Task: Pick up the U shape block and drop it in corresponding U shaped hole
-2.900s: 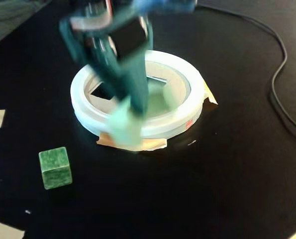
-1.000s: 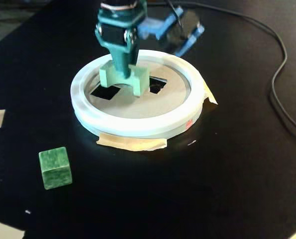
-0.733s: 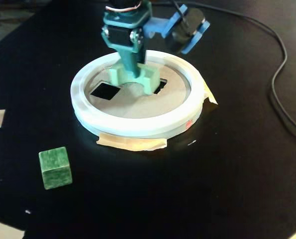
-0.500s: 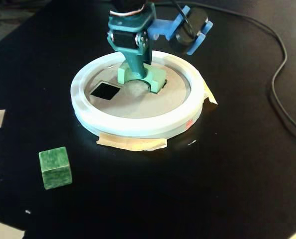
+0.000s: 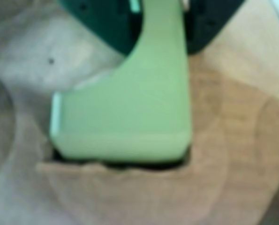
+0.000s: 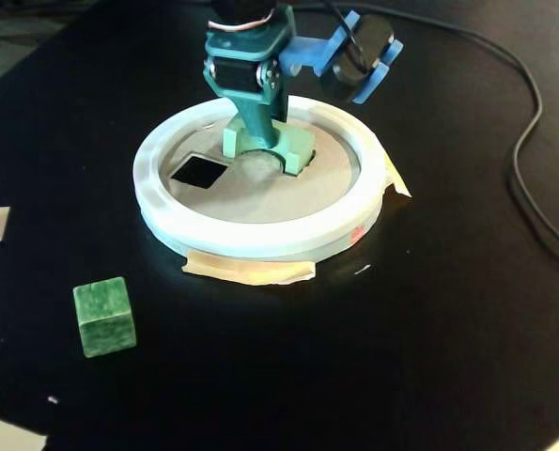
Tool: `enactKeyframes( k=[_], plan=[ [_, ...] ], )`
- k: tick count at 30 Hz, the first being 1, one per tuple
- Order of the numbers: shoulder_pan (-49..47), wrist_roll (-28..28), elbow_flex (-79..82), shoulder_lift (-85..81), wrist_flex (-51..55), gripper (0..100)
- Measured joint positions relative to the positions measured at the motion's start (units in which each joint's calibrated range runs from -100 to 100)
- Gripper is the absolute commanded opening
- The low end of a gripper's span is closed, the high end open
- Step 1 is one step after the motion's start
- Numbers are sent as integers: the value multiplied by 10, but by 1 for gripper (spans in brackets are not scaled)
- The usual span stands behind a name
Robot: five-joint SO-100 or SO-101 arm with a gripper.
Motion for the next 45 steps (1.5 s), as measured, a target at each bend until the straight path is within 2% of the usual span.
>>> enactKeyframes(
  k=[1, 2, 4, 7, 19, 22, 26, 28, 33, 40, 45],
  plan=[
    [0, 4, 0, 0, 0, 31],
    [0, 16, 0, 0, 0, 47],
    [0, 31, 0, 0, -1, 66],
    [0, 41, 0, 0, -16, 82],
    [-13, 48, -126, 0, -32, 82],
    [-24, 66, -147, 0, -27, 82],
    [-34, 123, -149, -1, 20, 82],
    [-28, 181, -149, -15, 68, 82],
    [-32, 266, -149, -46, 105, 84],
    [-50, 307, -149, -121, 113, 84],
    [-52, 397, -149, -148, 113, 84]
  ],
)
